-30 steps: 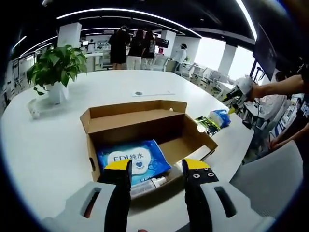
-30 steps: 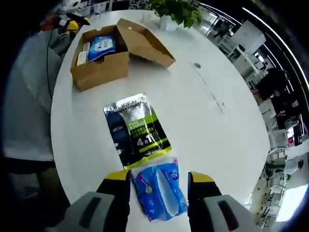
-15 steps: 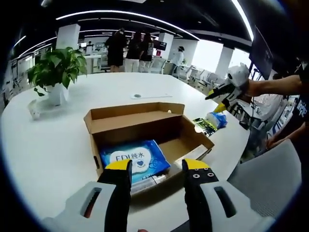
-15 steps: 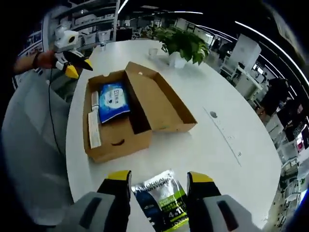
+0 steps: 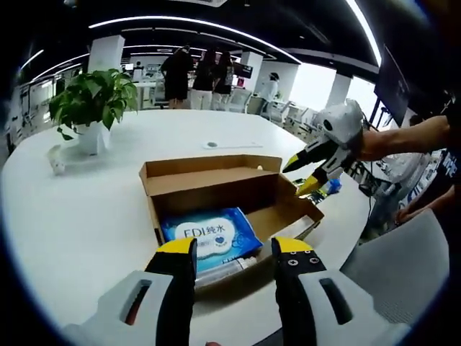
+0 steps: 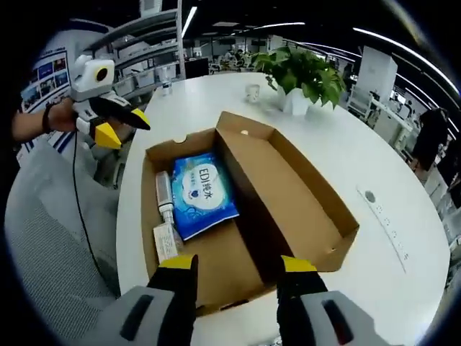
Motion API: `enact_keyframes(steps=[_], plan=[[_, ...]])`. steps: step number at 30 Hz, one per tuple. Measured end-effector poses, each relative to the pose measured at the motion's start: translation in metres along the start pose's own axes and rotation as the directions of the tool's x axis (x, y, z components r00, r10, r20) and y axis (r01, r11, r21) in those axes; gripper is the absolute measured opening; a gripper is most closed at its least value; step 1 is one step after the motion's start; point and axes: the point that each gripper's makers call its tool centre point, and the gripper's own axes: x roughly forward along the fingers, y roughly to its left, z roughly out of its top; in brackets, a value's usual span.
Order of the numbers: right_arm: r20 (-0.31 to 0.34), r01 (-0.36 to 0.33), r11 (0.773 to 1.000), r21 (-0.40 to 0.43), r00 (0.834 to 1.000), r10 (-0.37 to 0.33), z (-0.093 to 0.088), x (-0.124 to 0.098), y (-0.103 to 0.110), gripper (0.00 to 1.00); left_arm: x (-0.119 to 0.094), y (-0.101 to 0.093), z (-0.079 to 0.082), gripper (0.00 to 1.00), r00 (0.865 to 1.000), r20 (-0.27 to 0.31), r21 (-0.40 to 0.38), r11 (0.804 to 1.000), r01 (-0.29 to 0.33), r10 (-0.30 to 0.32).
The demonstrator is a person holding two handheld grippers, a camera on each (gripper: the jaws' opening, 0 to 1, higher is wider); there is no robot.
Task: Operate the shoe box by opening the lid, removing the specified soft item, and placing it in the target area until the item is outside and the box remains undamaged.
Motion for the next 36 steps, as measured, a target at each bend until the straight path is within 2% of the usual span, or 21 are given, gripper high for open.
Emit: enact_keyframes(steps=[9,21,28,33,36], plan=[[0.013,-0.039,0.998,0.058,0.999,0.039,0.018,0.031,0.021,0.38,-0.005,0.005,-0.009,0.42,1.0,-0.006,-0.018,1.0,-0.004,0.004],[0.001,-0.078,0.977,0.2,0.997,0.079,0.015,0.069,0.043,0.36,-0.012,0.013,-0.012,0.42,1.0,0.0,-0.033,0.999,-0.015,0.015],[-0.024,-0.056,0.966,0.252,0.998,0.064,0.007,0.08,0.042,0.36,-0.014,0.016,-0.013,0.42,1.0,0.002,-0.037,0.999,-0.02,0.02],[-0.019,-0.056,0.946,0.318,0.998,0.066,0.007,0.089,0.042,0.35,-0.015,0.016,-0.014,0.42,1.0,0.0,-0.033,0.999,-0.017,0.017],[-0.023,-0.062,0.917,0.394,0.997,0.077,0.003,0.1,0.041,0.33,-0.014,0.017,-0.015,0.42,1.0,-0.003,-0.034,0.999,-0.017,0.017]])
